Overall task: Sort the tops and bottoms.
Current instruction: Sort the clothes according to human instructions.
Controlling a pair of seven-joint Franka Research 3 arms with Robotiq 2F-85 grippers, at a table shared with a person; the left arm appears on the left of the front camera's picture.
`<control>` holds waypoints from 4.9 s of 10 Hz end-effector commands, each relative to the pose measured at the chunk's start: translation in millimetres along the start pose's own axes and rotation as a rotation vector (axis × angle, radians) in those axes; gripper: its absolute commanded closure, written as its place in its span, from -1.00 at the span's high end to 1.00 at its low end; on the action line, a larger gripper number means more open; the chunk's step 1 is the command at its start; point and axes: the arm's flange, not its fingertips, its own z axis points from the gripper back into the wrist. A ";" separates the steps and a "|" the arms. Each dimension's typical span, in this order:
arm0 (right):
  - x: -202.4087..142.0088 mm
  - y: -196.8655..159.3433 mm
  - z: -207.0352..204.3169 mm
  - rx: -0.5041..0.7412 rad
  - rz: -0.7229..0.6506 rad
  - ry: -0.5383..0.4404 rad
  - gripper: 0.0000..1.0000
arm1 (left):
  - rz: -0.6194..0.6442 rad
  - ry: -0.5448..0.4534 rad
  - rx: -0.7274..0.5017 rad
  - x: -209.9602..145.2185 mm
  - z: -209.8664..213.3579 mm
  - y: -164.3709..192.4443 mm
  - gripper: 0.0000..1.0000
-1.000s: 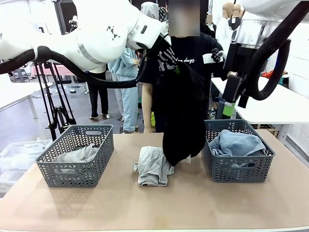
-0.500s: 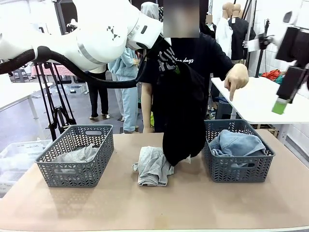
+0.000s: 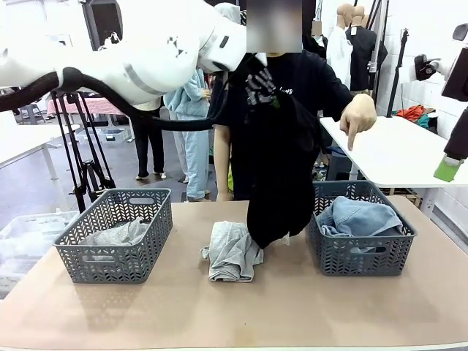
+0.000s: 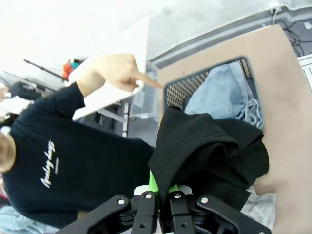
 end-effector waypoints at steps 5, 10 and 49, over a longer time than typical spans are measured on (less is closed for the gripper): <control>3.1 2.9 2.4 -0.003 -0.009 0.009 1.00 | -0.243 -0.292 0.016 121.4 -38.0 60.7 -1.00; 3.1 2.9 2.4 -0.003 -0.009 0.009 1.00 | -0.153 -0.349 0.012 55.6 -88.3 47.8 -1.00; 3.1 2.9 2.4 -0.003 -0.009 0.009 1.00 | -0.043 -0.300 -0.694 -54.5 -397.9 0.8 0.94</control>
